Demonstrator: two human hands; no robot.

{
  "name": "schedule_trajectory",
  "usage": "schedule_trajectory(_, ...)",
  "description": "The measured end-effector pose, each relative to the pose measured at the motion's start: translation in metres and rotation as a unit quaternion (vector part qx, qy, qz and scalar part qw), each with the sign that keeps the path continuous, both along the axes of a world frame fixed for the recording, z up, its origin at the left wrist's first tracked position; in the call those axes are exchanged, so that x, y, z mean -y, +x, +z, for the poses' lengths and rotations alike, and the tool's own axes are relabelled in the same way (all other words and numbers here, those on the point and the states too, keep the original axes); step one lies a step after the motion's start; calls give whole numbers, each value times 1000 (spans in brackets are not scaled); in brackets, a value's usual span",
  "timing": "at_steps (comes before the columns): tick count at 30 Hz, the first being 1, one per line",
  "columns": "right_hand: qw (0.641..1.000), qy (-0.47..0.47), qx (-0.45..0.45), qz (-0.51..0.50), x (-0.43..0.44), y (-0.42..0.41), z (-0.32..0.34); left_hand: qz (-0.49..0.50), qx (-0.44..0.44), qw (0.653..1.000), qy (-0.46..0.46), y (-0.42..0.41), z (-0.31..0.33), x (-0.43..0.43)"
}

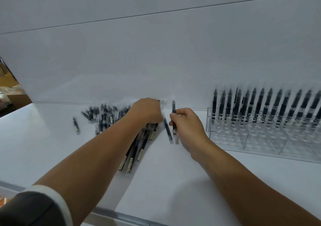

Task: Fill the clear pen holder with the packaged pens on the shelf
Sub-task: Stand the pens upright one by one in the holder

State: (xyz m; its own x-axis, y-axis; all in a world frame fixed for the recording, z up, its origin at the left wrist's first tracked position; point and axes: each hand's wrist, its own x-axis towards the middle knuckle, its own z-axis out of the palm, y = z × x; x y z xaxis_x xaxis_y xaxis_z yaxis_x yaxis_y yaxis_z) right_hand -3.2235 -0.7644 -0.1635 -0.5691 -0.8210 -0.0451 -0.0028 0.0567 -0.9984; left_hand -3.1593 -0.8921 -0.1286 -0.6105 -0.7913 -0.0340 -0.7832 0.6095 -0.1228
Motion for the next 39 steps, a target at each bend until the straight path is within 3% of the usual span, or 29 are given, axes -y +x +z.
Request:
schedule_trajectory(5, 996, -40, 74, 6, -4, -1, 7, -11, 94, 995, -23, -9, 6, -6)
schedule_trajectory(9, 994, -56, 91, -6, -6, -5, 9, -1, 122, 992, -10, -14, 10, -7)
schedule_trajectory(16, 980, -125, 151, -32, -4, -7, 12, 13, 12, 999, 39, -8, 5, -2)
schedule_trajectory(22, 968, -164, 186, -23, -3, -7, 14, -8, -114, 984, 139, -4, -11, -9)
schedule_trajectory(28, 958, -190, 216, -2, -4, -7, 16, -52, -93, 986, 128, -7, -27, -21)
schedule_trajectory(34, 957, -195, 213, 6, -5, 1, 21, -76, -52, 995, 44, -11, -31, -25)
schedule_trajectory(39, 972, -204, 101, 52, -22, 1, 38, -127, -93, 987, 34, -5, -25, -28)
